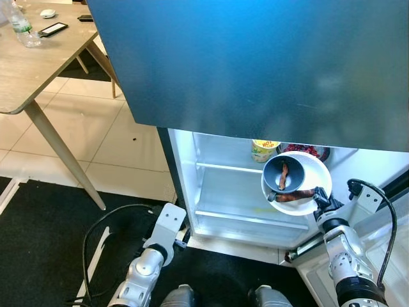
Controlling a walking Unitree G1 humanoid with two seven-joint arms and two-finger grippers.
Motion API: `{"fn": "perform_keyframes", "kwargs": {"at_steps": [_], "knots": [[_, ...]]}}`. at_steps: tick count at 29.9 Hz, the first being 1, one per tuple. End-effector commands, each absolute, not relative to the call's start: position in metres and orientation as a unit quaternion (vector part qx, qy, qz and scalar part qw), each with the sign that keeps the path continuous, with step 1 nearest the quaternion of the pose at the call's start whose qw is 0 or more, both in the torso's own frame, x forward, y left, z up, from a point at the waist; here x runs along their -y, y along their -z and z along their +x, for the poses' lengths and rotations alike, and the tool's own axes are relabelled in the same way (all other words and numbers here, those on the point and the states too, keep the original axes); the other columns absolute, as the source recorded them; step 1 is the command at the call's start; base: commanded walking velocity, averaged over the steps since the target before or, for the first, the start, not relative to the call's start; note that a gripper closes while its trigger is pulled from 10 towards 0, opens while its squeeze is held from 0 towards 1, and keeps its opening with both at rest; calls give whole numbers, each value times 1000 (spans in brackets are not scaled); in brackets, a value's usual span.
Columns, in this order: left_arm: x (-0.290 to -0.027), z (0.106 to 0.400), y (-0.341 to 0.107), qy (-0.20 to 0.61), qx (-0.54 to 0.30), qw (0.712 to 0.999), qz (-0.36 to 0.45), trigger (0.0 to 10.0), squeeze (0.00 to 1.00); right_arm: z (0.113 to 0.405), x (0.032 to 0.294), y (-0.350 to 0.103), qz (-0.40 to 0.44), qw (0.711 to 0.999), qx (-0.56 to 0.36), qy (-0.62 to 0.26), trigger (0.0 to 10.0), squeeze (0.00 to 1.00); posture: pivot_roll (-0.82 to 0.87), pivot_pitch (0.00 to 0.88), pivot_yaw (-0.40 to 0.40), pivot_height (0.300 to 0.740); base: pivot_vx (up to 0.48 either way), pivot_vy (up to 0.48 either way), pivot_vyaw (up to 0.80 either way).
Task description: Restocking fridge
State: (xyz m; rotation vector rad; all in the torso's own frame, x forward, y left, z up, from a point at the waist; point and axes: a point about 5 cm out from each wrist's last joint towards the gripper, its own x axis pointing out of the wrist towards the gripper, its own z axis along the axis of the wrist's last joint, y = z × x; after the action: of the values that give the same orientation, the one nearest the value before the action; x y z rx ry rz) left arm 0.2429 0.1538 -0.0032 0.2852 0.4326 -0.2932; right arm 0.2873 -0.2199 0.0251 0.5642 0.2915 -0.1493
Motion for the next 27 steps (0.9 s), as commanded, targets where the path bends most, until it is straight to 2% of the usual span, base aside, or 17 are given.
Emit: {"fn": "perform_keyframes", "kwargs": {"at_steps": [1, 27], "knots": [[-157, 238, 8, 145, -225, 952, 145, 10000, 0, 283, 223, -22, 273, 948, -144, 80, 10000, 0, -42, 129, -7, 710, 0, 0, 0], [-150, 242, 5, 152, -213, 954, 144, 10000, 0, 284, 223, -23, 272, 949, -143, 77, 10000, 0, -42, 120, -7, 620, 0, 0, 0]]}}
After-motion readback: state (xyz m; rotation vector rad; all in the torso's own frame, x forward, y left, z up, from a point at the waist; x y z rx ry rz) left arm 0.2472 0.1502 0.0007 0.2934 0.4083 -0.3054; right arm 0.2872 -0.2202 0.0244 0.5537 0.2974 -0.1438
